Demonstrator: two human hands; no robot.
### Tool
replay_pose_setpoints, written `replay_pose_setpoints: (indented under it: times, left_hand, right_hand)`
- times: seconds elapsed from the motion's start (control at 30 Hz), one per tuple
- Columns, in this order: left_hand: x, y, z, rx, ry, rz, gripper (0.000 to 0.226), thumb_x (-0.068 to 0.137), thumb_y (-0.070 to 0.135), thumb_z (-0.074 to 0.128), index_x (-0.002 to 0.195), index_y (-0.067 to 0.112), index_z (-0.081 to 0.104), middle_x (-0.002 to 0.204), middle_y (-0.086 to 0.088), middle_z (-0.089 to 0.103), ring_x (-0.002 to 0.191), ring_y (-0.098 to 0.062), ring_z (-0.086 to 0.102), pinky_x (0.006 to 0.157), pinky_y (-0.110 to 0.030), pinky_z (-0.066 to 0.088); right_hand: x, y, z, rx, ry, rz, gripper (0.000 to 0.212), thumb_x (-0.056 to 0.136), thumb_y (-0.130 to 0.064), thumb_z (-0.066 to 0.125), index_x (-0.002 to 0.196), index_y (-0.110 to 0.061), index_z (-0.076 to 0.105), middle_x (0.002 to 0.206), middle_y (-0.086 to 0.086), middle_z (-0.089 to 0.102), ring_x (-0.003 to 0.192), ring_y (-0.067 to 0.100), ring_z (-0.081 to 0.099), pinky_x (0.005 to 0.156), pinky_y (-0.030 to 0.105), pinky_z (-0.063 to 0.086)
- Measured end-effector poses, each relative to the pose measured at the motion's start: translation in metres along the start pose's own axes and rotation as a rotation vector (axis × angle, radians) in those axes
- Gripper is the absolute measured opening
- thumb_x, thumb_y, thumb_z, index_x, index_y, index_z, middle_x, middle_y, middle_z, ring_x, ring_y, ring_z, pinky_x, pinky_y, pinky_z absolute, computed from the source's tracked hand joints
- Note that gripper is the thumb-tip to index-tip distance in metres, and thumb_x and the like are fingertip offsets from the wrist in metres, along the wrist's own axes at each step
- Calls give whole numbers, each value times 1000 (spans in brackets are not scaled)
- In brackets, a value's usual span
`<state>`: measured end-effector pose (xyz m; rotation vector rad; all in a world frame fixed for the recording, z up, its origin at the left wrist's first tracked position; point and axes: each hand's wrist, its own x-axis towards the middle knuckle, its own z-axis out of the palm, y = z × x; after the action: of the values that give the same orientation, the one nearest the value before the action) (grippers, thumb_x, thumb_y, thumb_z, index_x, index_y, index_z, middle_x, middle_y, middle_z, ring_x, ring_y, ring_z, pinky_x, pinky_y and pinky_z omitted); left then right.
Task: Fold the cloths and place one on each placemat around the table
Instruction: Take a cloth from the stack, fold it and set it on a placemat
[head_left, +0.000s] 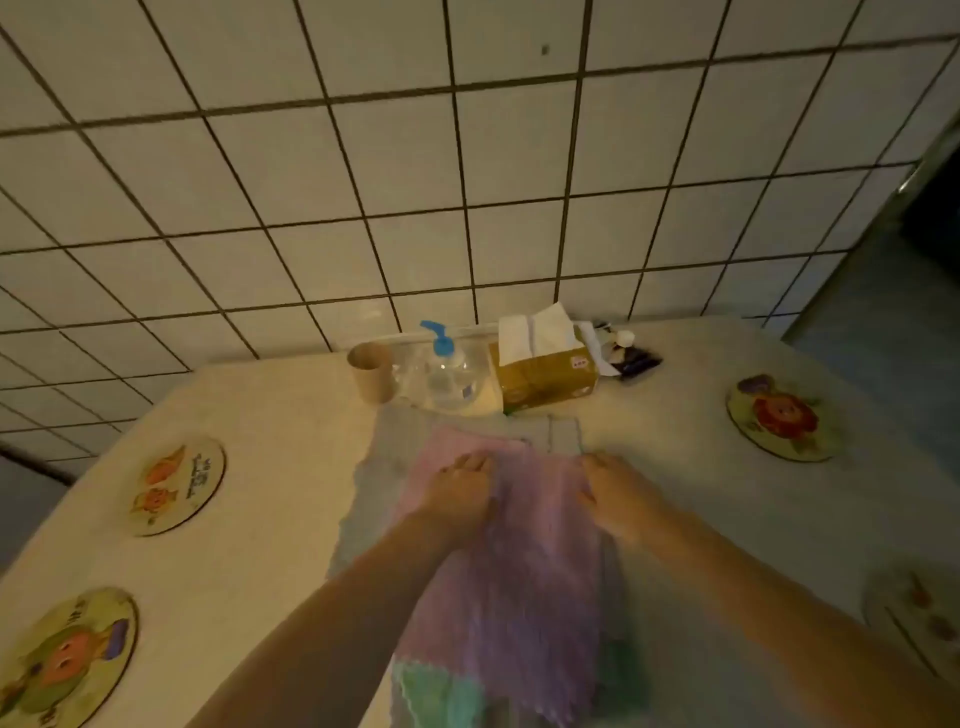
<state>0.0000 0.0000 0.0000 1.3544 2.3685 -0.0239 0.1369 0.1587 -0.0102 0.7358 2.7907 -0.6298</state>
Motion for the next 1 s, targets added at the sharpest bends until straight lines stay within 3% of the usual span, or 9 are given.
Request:
replay_pose_setpoints:
  times: [0.17,0.43,0.6,0.7,0.87,1.0]
  left_hand:
    - [64,-4,-5,35,41,48,65,96,25,49,149,8,16,159,-7,16,146,-25,15,116,-37,22]
    - [90,-29,3,156,25,104,46,92,35,53,134,19,46,142,-3,44,133,-22,36,112,-35,21]
    - [76,-46,0,210,78,14,31,92,22,50,122,26,57,135,4,49,134,-19,32,112,-46,4]
    - [58,-53,-2,174,161,-33,26,90,27,52,115,26,61,130,3,54,131,-19,37,109,-46,-3]
    - [9,-62,-15,197,152,-40,25,89,28,52,113,22,60,124,3,54,127,-17,42,113,-45,9]
    - [-39,-83,-18,66,174,-64,15,84,18,56,99,21,54,109,-2,61,115,-22,53,110,-40,20]
  right_hand:
    - [45,14,13,18,-17,-68,40,94,-27,49,132,-15,45,131,9,52,118,25,49,95,34,42]
    - [62,29,23,-74,-2,-99,34,90,-42,53,113,-17,53,116,4,55,107,23,47,84,34,41]
    - [54,29,19,31,83,-103,26,92,-28,53,117,-20,49,116,2,59,105,23,51,82,35,43]
    - [42,25,12,34,116,-125,20,93,-26,51,112,-18,54,112,2,60,103,23,52,81,34,42]
    - [12,10,-4,127,200,-186,13,94,-23,52,100,-15,61,100,-1,56,88,14,53,73,25,42]
    - [-16,-20,-18,267,142,-212,7,96,-26,51,93,-21,55,88,-1,64,78,11,59,67,27,47]
